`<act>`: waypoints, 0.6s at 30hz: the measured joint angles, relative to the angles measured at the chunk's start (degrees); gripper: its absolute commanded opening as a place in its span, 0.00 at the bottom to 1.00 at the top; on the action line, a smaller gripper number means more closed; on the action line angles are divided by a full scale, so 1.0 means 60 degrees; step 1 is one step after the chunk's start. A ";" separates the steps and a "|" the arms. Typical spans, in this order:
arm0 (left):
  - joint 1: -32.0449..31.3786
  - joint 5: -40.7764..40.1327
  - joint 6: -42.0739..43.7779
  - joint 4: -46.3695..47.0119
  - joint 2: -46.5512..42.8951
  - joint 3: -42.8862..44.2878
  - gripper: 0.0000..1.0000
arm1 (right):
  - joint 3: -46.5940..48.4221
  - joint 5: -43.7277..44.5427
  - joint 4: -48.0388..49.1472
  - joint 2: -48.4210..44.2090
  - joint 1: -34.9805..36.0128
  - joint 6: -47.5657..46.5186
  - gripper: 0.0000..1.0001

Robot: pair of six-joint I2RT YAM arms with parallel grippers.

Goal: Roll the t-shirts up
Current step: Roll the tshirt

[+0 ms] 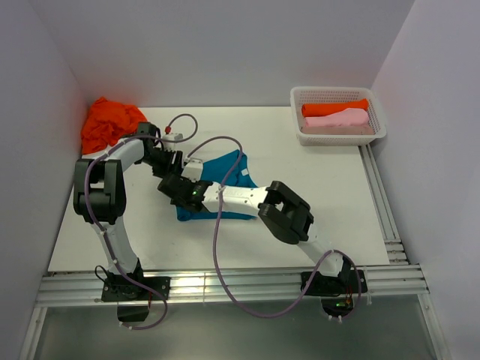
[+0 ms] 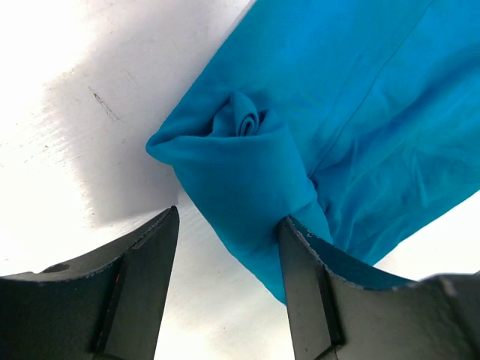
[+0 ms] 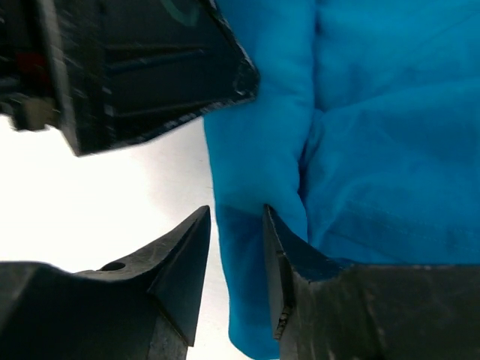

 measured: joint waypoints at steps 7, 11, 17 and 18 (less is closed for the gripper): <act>-0.0033 0.0011 0.0029 -0.0248 0.0004 0.0401 0.62 | 0.0328 0.0277 -0.0499 0.0270 0.0044 0.0026 0.48; -0.0033 0.0026 0.0033 -0.0419 0.0022 0.0874 0.62 | 0.0623 0.0357 -0.0860 0.0477 0.0044 0.0022 0.51; -0.0022 0.0036 0.0044 -0.0543 0.0022 0.1672 0.62 | 0.1351 0.0386 -0.1639 0.0834 0.0047 -0.0007 0.53; -0.0011 0.0047 0.0047 -0.0576 0.0022 0.1770 0.62 | 0.1501 0.0404 -0.1767 0.0914 0.0051 -0.0022 0.53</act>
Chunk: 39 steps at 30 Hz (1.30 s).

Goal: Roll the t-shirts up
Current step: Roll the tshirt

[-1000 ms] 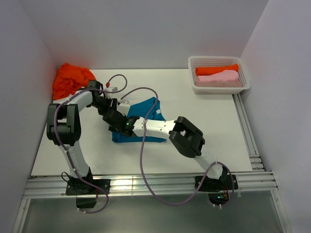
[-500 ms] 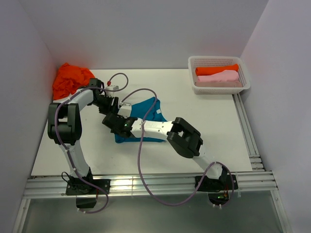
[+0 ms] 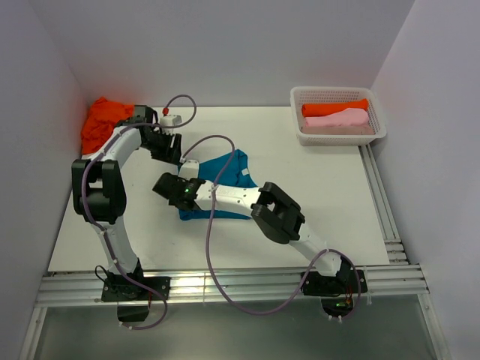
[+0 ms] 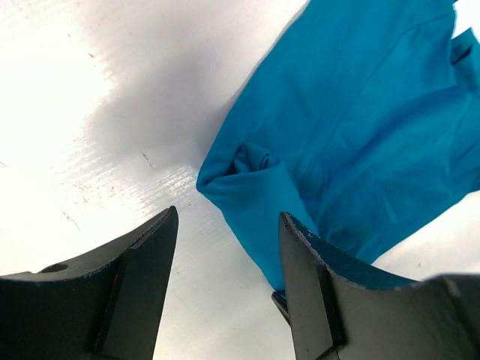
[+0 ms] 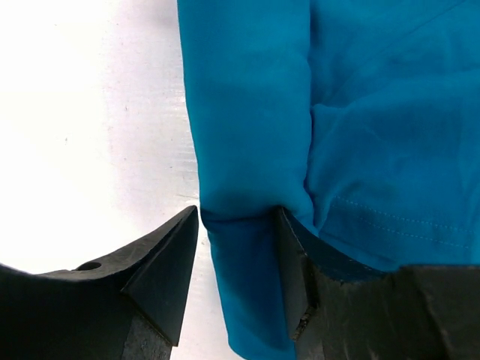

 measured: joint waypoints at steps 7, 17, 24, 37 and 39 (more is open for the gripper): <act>0.0153 0.0200 0.0095 -0.0310 0.0000 0.0204 0.62 | 0.1096 0.0007 -0.0969 0.0572 0.0018 -0.0146 0.54; 0.0612 0.0674 0.0474 -0.0725 0.0000 0.0215 0.62 | 0.2004 -0.0255 -0.2004 0.1056 -0.0084 -0.0546 0.34; 0.0692 0.1005 0.0776 -0.0896 -0.0175 -0.0102 0.62 | -0.0965 -0.1381 0.0732 -0.0459 -0.0408 -0.0765 0.29; 0.1053 0.1300 0.1260 -0.1045 -0.0663 -0.0965 0.62 | -0.5767 -0.4652 0.7508 -0.1971 -0.1406 0.0466 0.30; 0.1049 0.1384 0.1308 -0.1049 -0.0678 -0.1147 0.62 | -0.6382 -0.4980 0.8575 -0.2000 -0.1541 0.0878 0.32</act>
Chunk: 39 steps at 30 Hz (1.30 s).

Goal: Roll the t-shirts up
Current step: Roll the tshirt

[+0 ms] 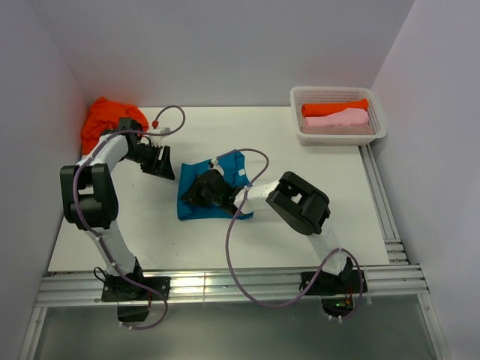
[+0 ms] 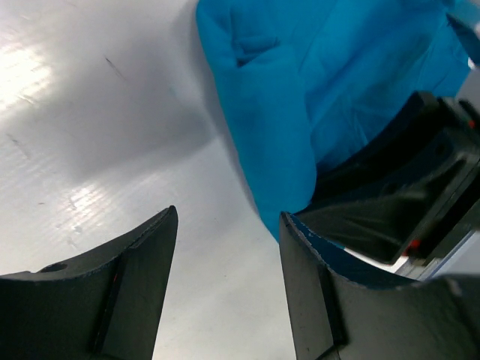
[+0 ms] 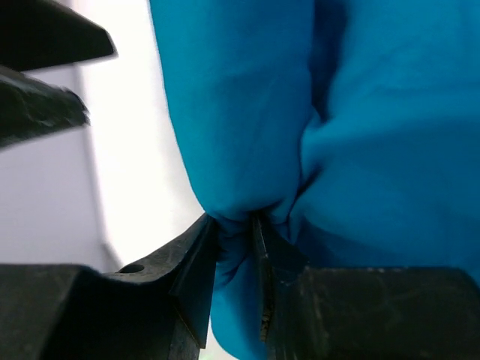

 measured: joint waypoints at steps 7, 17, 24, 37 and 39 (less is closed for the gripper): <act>-0.0135 0.0069 0.0047 0.0240 -0.0066 -0.0703 0.61 | -0.1322 -0.0871 0.2448 -0.0026 -0.0357 0.1137 0.33; -0.1002 0.0062 -0.0499 0.1275 -0.0069 -0.0998 0.60 | -0.1898 -0.1198 0.3683 0.0087 -0.0455 0.1956 0.34; -0.1370 -0.0663 -0.1202 0.1923 0.0233 -0.0874 0.56 | -0.2277 -0.1162 0.4200 0.0084 -0.0499 0.2248 0.37; -0.1967 -0.1916 -0.1934 0.2091 0.0820 -0.0444 0.55 | -0.2463 -0.0393 0.3075 -0.0484 -0.0433 0.2022 0.42; -0.2025 -0.2025 -0.1945 0.2113 0.0820 -0.0444 0.54 | -0.2157 0.0036 0.2040 -0.0718 -0.0299 0.1763 0.41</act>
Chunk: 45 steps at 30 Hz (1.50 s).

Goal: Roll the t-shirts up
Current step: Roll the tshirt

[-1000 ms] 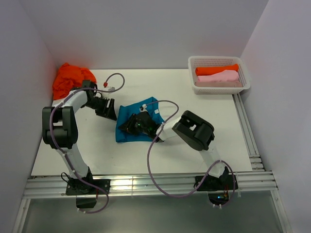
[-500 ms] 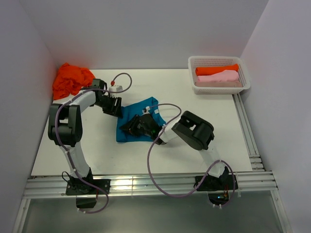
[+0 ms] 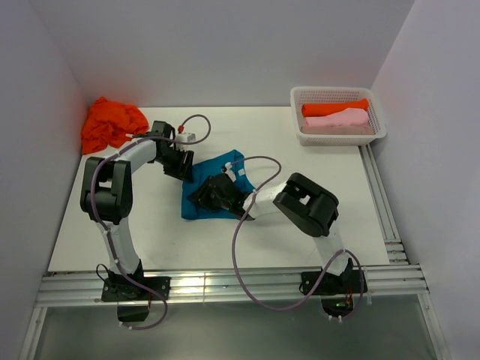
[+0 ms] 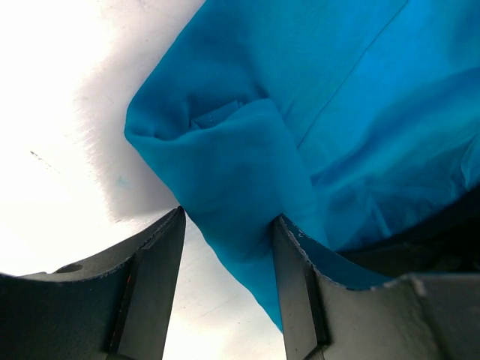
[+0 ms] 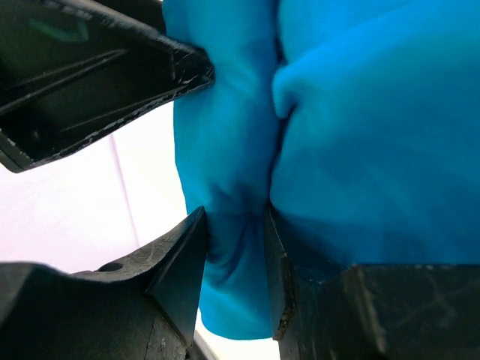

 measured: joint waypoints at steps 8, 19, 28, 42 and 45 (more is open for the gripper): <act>-0.0102 -0.0299 -0.0058 0.0011 0.0000 0.0040 0.54 | 0.1851 0.2062 -0.4156 -0.0463 0.0739 -0.0907 0.46; -0.0193 -0.0517 -0.0069 0.0189 0.0018 0.0091 0.54 | 0.5056 0.4044 -0.7544 -0.0331 0.1519 -0.2218 0.46; -0.0226 -0.0568 -0.0069 0.0153 0.0142 0.0259 0.54 | 0.6120 0.4386 -0.8145 0.1086 0.1537 -0.2856 0.46; -0.0262 -0.0645 -0.0055 0.0182 0.0146 0.0310 0.57 | 0.8269 0.5566 -1.0404 0.2382 0.1861 -0.2889 0.48; -0.0277 -0.0645 -0.0055 0.0182 0.0146 0.0310 0.57 | 0.8400 0.5872 -1.0837 0.2419 0.1938 -0.2881 0.49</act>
